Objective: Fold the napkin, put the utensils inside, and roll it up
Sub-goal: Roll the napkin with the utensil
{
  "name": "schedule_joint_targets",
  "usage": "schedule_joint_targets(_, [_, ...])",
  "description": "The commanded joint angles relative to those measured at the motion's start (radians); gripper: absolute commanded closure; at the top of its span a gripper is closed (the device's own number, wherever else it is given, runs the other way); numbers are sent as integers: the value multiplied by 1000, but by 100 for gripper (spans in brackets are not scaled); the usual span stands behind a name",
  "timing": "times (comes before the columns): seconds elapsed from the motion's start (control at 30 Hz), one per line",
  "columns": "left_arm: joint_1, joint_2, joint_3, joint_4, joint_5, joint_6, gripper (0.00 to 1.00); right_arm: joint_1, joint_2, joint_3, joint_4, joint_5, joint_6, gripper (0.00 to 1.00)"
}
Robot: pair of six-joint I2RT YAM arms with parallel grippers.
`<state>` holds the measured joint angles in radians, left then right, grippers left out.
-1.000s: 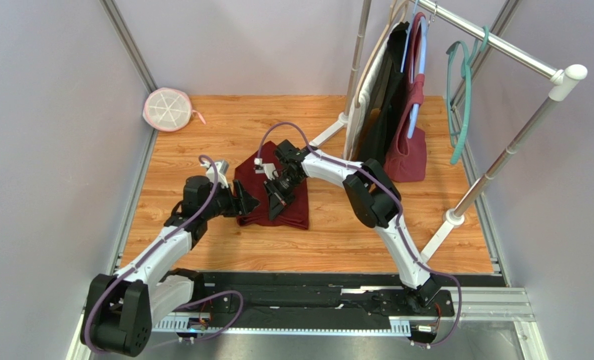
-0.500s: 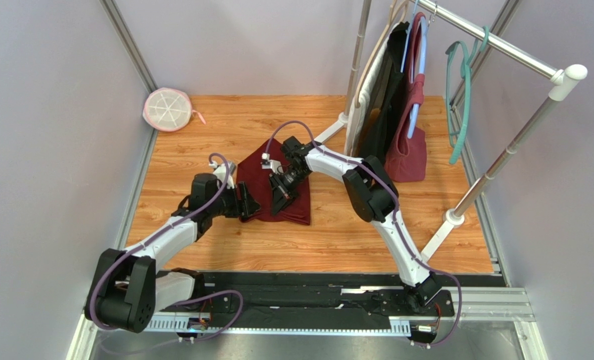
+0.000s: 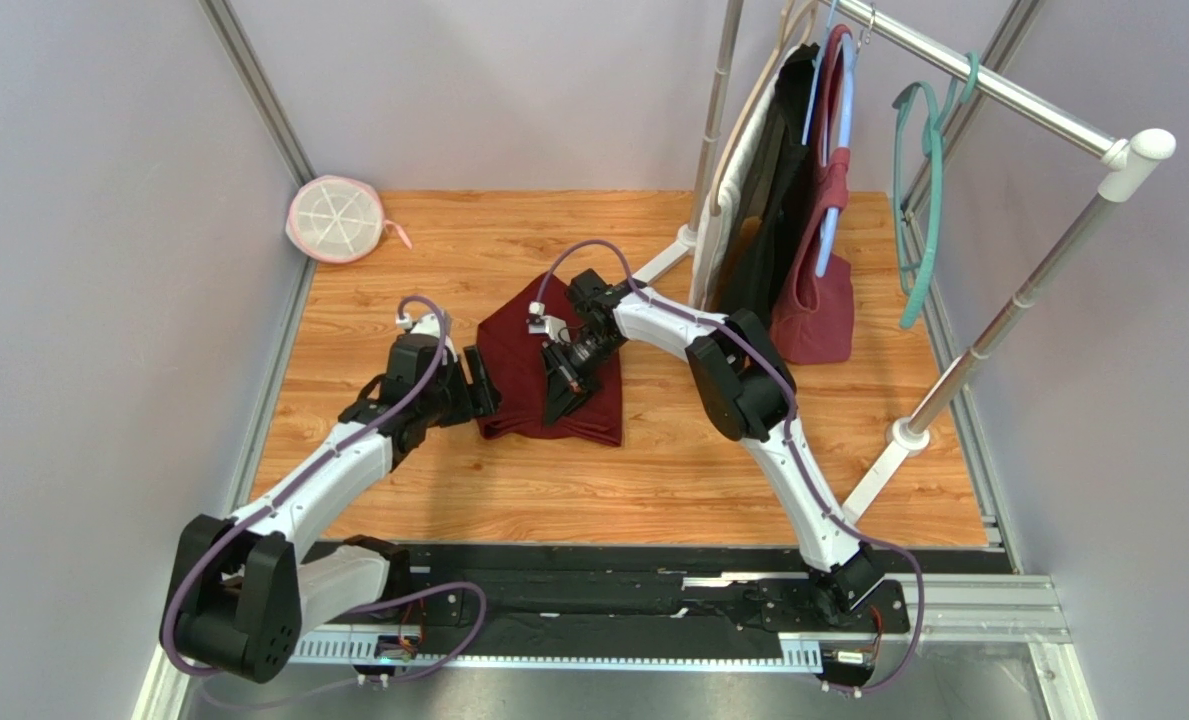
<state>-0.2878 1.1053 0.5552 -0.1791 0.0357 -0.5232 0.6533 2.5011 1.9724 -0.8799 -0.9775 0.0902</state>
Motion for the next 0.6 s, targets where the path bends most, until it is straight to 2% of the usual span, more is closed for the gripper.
schedule_joint_targets(0.0, [-2, 44, 54, -149, -56, -152, 24, -11, 41, 23, 12, 99, 2, 100])
schedule_joint_targets(0.13, [-2, 38, 74, -218, -45, -242, 24, -11, 35, 23, 12, 118, 5, 100])
schedule_joint_targets(0.27, [-2, -8, 26, -175, -23, -378, 24, -12, 33, 20, 10, 131, 5, 100])
schedule_joint_targets(0.57, [-2, 37, -34, -62, 47, -495, 26, -11, 33, 14, 16, 143, 8, 100])
